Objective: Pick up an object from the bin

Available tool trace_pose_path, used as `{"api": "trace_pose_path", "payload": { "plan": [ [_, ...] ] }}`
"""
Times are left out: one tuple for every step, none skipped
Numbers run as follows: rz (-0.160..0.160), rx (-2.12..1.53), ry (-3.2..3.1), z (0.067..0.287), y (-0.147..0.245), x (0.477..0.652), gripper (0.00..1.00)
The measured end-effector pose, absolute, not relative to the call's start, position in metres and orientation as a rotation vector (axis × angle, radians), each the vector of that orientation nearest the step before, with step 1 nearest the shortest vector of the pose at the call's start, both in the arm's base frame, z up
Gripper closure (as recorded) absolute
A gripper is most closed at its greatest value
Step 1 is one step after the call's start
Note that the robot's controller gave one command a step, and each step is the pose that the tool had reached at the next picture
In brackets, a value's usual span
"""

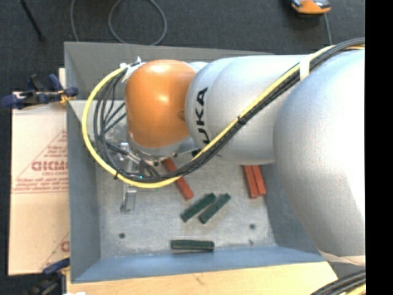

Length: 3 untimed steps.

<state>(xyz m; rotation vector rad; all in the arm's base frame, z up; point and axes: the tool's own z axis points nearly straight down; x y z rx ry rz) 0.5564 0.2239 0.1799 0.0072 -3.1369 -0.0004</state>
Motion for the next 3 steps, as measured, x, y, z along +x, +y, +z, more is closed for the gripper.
{"api": "trace_pose_path", "payload": {
  "plan": [
    [0.003, 0.096, -3.146, 0.164, 0.164, 0.604, 0.00],
    [0.001, 0.943, -2.997, 0.069, 0.111, 0.610, 0.00],
    [0.004, 1.482, -2.773, 0.110, 0.064, 0.558, 0.00]
  ]
}}
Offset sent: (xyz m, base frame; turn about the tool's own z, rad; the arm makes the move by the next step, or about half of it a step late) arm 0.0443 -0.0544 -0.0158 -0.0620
